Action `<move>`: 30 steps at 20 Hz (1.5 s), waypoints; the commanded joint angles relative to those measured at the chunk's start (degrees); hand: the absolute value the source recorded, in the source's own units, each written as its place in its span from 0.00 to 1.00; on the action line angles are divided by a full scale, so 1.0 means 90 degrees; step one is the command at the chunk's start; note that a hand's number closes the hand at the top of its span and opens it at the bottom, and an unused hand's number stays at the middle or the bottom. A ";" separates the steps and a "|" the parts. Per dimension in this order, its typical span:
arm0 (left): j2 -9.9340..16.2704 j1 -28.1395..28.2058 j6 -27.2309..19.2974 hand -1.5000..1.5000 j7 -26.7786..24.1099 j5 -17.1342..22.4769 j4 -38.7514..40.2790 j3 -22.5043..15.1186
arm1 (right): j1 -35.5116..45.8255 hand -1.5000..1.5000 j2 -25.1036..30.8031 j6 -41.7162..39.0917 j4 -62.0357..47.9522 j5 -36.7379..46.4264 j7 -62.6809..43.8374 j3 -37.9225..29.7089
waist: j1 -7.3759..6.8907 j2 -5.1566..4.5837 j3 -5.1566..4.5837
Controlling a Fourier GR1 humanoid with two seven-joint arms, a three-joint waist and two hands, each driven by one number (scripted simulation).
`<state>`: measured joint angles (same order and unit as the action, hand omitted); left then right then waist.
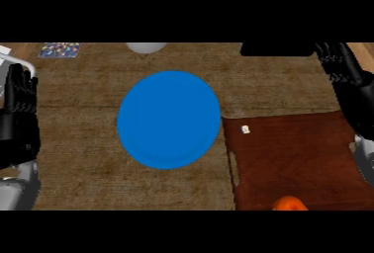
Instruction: Pick the squash from the tray and place it in the plate
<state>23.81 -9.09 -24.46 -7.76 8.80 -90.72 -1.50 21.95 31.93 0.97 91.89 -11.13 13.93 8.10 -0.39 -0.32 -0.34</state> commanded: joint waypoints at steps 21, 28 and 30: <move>-0.0048 0.0270 0.1393 0.50 0.2009 0.0596 0.0606 -0.0664 | -0.7011 0.00 -0.1505 0.2176 0.0886 0.1208 0.2399 -0.0548 | 0.0166 0.0050 0.0036; -0.0378 0.0096 0.1788 0.50 0.1267 0.0433 0.1432 -0.0552 | -0.7140 0.00 -0.1232 0.2546 0.1928 0.2356 0.0717 -0.0217 | 0.0073 0.0027 0.0031; -0.0555 -0.0094 0.1530 0.50 0.1472 0.0246 0.1514 -0.0704 | -0.7517 0.00 -0.1121 0.2547 0.2275 0.2828 0.0329 0.0104 | 0.0093 0.0020 0.0029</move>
<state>21.27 -8.99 -9.89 6.37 13.04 -79.55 -6.51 -43.56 21.12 22.93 108.46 8.00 22.97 5.62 0.76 -0.02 -0.07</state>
